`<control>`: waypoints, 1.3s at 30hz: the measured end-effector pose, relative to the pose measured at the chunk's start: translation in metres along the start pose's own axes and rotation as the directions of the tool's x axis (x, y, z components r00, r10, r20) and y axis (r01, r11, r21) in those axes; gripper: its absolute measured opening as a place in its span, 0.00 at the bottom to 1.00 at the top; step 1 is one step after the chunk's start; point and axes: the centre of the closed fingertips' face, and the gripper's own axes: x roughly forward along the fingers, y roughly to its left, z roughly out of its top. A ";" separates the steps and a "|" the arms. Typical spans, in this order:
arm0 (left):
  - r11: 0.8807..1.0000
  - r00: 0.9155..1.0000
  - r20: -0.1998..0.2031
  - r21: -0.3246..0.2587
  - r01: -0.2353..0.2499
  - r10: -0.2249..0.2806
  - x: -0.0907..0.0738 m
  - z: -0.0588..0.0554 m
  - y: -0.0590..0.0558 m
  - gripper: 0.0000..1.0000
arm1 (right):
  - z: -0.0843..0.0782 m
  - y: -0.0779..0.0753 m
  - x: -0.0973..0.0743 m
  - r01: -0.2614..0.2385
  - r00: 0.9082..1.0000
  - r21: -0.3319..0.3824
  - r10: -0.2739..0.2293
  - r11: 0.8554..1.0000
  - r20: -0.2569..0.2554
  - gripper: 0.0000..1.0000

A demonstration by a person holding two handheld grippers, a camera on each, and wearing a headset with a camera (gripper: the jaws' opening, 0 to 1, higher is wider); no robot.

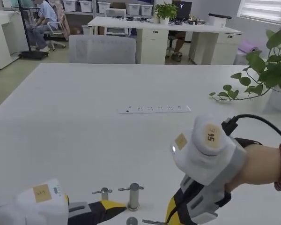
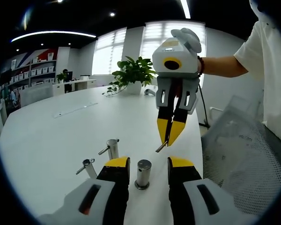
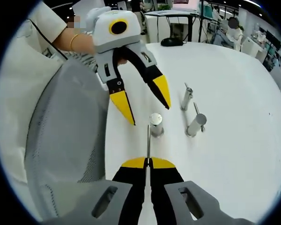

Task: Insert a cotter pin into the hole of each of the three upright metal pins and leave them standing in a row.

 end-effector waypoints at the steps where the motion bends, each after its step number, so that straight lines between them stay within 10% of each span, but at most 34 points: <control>1: 1.000 1.000 -0.007 0.000 0.000 0.000 0.001 -0.002 0.001 0.31 | -0.001 -0.001 0.001 -0.001 1.000 0.008 0.001 1.000 -0.002 0.03; 39: 0.999 0.996 -0.085 -0.038 0.009 -0.012 0.021 -0.032 0.008 0.13 | -0.002 -0.006 0.019 -0.031 0.999 0.034 0.032 0.999 -0.038 0.03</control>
